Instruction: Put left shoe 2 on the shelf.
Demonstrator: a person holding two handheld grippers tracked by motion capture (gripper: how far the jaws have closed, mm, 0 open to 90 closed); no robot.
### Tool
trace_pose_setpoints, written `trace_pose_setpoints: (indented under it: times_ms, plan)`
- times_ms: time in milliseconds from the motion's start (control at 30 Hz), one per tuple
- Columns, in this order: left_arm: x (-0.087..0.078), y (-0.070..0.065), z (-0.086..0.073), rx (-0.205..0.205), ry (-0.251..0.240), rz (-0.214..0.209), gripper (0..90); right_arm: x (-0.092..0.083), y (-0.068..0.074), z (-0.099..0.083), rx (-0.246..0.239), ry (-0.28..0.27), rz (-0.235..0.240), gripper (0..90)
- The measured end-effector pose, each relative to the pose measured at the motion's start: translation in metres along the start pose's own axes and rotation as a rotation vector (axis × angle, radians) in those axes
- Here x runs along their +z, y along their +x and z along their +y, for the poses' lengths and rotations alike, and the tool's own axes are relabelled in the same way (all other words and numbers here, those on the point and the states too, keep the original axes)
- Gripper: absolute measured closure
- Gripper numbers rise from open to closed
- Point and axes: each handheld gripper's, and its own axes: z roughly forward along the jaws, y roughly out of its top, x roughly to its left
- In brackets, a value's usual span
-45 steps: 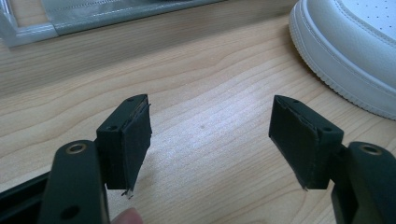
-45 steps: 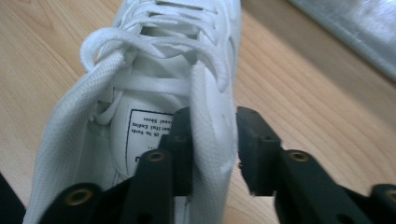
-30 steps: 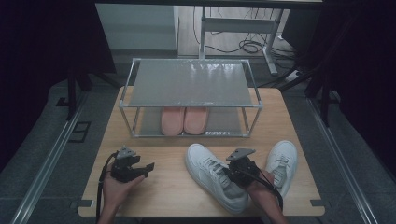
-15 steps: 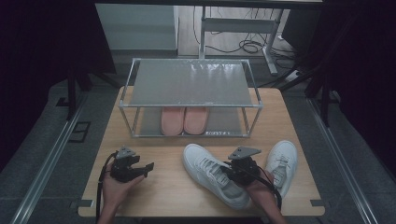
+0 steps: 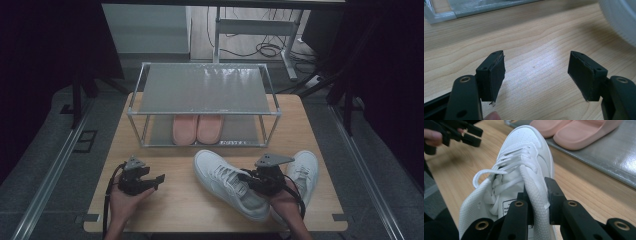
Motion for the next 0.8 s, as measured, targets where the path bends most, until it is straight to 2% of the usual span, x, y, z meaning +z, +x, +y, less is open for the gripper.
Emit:
trace_pose_setpoints:
  times_ms: [200,500,700,800]
  plan:
    - [0.001,-0.001,0.0,-0.003,0.001,-0.001,30.4,-0.007,-0.006,0.001,0.02,-0.039,0.028,81.4]
    - [0.001,-0.002,0.0,-0.002,0.004,-0.001,30.3,-0.02,-0.012,0.007,0.029,-0.111,0.009,81.4]
    - [0.002,-0.002,0.0,-0.003,0.003,-0.002,30.3,-0.032,-0.015,0.015,0.003,-0.164,-0.001,81.4]
    - [0.002,-0.002,0.0,-0.005,0.004,-0.002,30.3,-0.037,-0.016,0.019,0.006,-0.185,-0.008,81.4]
